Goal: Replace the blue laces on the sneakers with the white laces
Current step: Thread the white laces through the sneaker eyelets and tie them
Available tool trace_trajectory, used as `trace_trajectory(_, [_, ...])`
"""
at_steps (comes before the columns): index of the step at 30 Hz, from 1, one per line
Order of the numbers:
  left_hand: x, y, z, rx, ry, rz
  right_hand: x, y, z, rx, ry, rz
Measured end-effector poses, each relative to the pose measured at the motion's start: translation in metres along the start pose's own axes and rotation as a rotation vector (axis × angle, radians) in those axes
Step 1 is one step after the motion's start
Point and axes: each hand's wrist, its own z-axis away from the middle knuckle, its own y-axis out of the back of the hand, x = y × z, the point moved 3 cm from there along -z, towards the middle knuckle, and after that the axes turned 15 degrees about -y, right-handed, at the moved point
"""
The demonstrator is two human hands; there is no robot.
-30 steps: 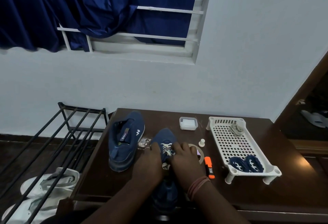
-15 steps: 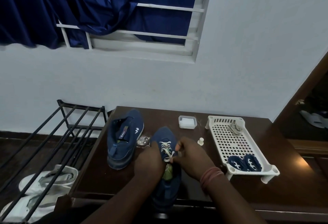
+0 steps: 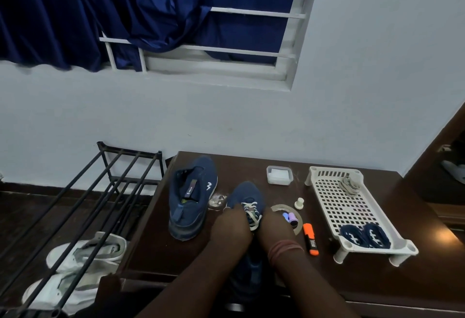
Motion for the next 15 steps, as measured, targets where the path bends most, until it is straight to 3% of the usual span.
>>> trace_trajectory(3, [0.001,0.022,0.000,-0.147,-0.097,0.008,-0.005,0.008,-0.001,-0.045,-0.056,-0.099])
trace_trajectory(6, [-0.019,0.048,0.000,-0.193,-0.094,0.095,-0.015,0.014,-0.001,-0.029,-0.039,-0.191])
trace_trajectory(9, [-0.052,0.067,-0.002,-0.186,0.025,0.437,-0.024,0.014,-0.003,-0.087,-0.048,-0.371])
trace_trajectory(11, [-0.077,0.086,-0.007,0.011,0.159,0.616,-0.034,0.014,-0.009,-0.136,-0.031,-0.459])
trace_trajectory(13, [-0.102,0.113,-0.008,0.321,0.246,0.326,-0.042,0.016,-0.014,-0.152,-0.020,-0.502])
trace_trajectory(15, [-0.125,0.121,0.001,0.490,0.416,0.157,-0.048,0.016,-0.022,-0.155,-0.022,-0.536])
